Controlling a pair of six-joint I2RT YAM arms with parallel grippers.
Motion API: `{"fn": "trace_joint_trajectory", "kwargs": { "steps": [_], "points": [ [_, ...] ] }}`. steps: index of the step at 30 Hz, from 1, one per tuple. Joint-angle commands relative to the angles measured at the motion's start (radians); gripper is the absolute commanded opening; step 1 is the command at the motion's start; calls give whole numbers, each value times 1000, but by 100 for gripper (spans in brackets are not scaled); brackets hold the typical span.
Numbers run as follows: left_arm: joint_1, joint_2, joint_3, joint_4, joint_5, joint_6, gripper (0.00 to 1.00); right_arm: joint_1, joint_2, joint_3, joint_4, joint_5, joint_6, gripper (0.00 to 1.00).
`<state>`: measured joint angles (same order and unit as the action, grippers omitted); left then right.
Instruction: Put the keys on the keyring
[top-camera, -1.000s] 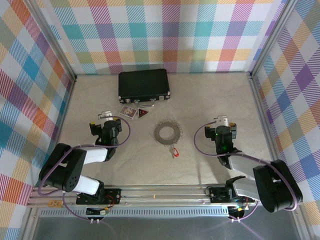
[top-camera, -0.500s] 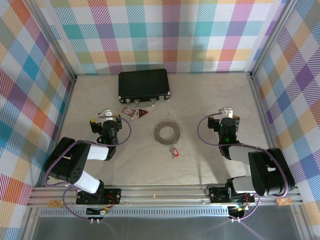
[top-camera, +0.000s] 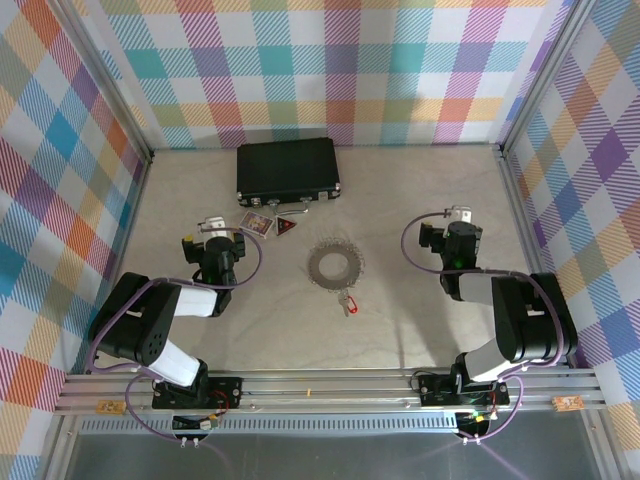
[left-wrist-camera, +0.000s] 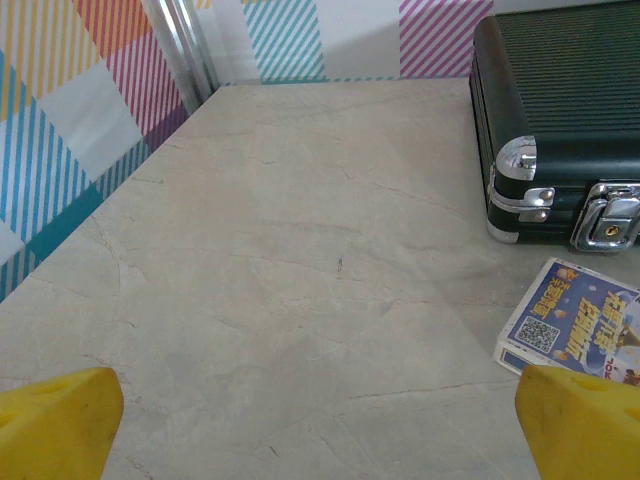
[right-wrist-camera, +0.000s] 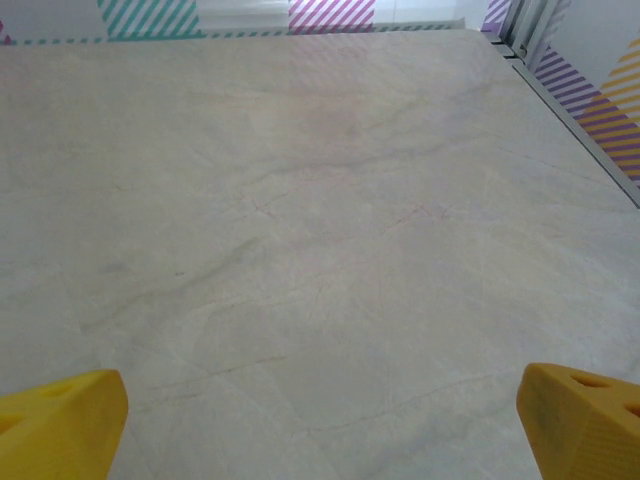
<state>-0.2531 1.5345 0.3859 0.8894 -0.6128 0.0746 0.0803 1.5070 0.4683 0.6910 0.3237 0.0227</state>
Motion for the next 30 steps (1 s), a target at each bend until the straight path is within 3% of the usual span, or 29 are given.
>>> {"fn": "trace_joint_trajectory", "kwargs": {
  "steps": [1,14,20,23,24,26,30],
  "points": [
    [26,1,16,-9,45,-13,100,-8,3,24,-19,-38,30,99],
    [80,-1,31,-56,154,-48,100,-17,-5,1,13,-62,29,99],
    [118,10,48,-86,252,-65,100,-55,21,-46,122,-225,13,99],
    [145,29,17,-37,302,-85,100,-58,28,-66,156,-218,16,99],
    [153,63,-12,77,298,-79,100,-57,33,-73,175,-216,15,99],
    [155,35,7,-14,304,-92,100,-57,32,-71,168,-212,17,99],
    [155,52,-1,35,302,-83,100,-58,35,-68,165,-209,20,99]
  ]
}}
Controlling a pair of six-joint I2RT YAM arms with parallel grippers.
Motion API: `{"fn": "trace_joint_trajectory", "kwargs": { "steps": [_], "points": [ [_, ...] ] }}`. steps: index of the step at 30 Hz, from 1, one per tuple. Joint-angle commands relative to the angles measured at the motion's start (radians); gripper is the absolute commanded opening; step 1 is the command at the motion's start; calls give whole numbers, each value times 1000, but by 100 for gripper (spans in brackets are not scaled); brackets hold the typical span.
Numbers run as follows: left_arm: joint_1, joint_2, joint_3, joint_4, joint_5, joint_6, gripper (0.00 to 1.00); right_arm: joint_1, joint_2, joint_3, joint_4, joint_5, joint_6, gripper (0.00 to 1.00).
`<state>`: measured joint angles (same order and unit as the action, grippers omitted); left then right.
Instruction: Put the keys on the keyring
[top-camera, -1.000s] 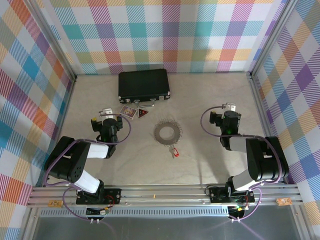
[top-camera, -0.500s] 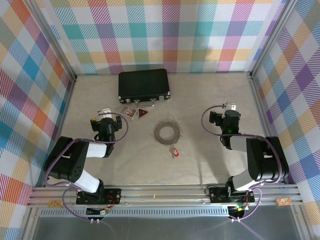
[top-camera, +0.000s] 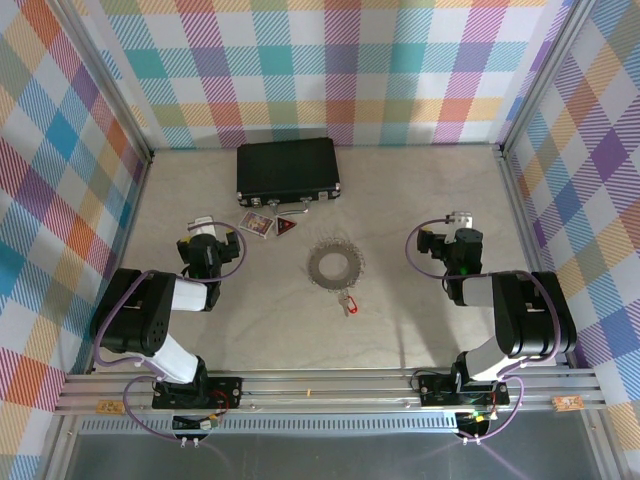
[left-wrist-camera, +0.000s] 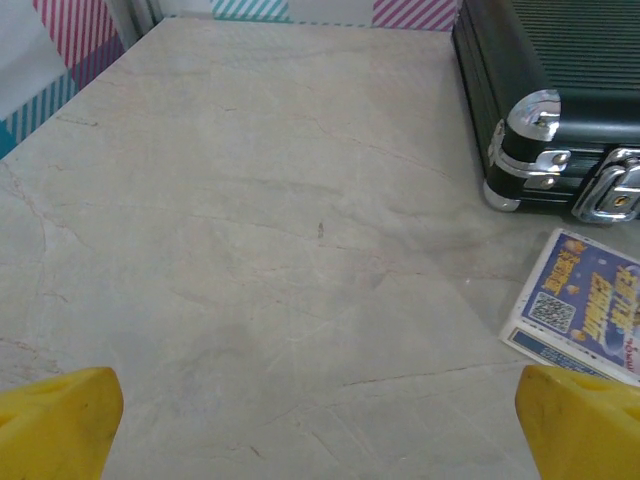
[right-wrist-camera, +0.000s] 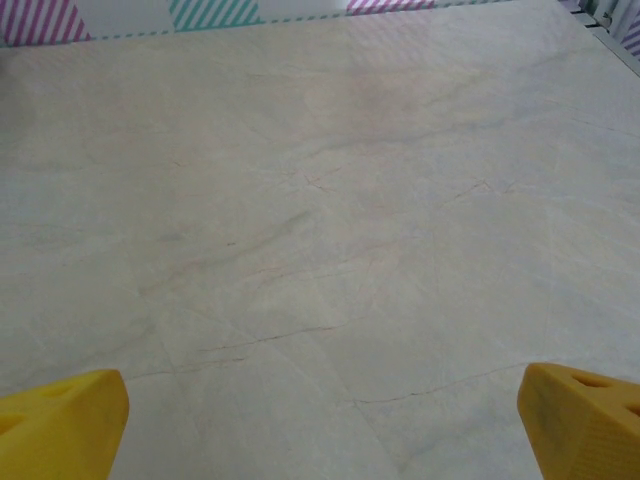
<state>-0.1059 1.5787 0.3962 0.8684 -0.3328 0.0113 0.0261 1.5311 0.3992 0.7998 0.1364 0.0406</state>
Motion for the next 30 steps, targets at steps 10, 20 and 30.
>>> {"fn": "trace_joint_trajectory", "kwargs": {
  "steps": [10,20,30],
  "points": [
    [6,3,-11,50,56,-9,100,-3,8,-3,64,-24,-1,99],
    [5,4,-11,50,56,-8,100,-4,4,-8,68,-24,-2,99],
    [6,6,-5,39,78,1,100,-4,4,-7,67,-24,-2,99]
  ]
}}
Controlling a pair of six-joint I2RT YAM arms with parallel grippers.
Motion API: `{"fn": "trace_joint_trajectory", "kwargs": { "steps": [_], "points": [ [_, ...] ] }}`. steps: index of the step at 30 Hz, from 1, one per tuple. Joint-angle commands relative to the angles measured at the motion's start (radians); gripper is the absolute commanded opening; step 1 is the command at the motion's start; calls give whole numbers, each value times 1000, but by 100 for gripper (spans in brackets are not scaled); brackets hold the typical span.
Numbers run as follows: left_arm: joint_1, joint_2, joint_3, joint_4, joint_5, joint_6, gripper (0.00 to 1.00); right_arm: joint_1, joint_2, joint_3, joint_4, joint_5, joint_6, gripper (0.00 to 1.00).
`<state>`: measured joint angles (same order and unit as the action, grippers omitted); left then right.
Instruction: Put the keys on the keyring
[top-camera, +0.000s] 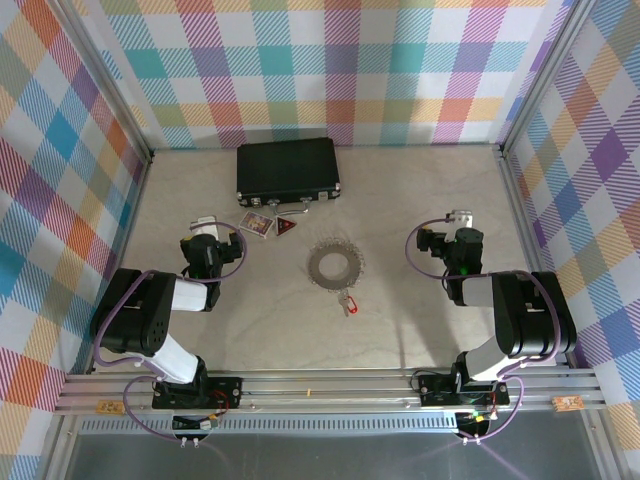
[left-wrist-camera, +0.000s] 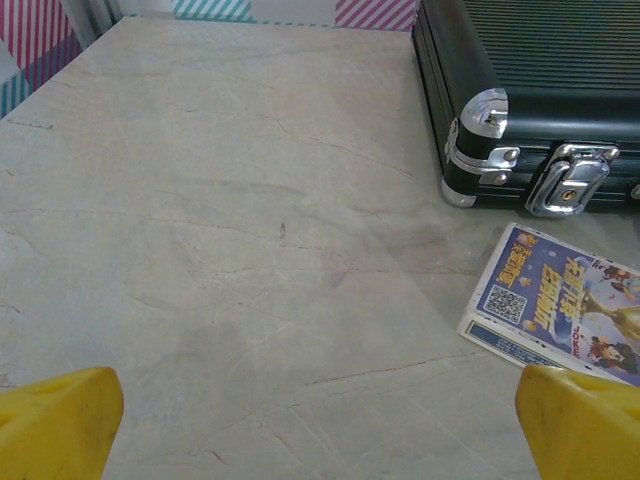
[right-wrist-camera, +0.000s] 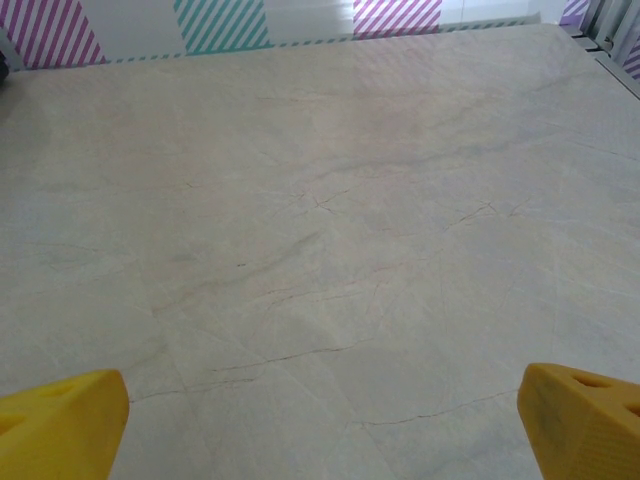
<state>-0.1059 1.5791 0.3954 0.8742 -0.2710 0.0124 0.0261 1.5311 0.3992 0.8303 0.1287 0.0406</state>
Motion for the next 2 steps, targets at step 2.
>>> {"fn": "trace_joint_trajectory", "kwargs": {
  "steps": [2],
  "points": [
    [5,4,-6,35,17,0,100,-3,6,-5,36,-17,-1,99]
  ]
}}
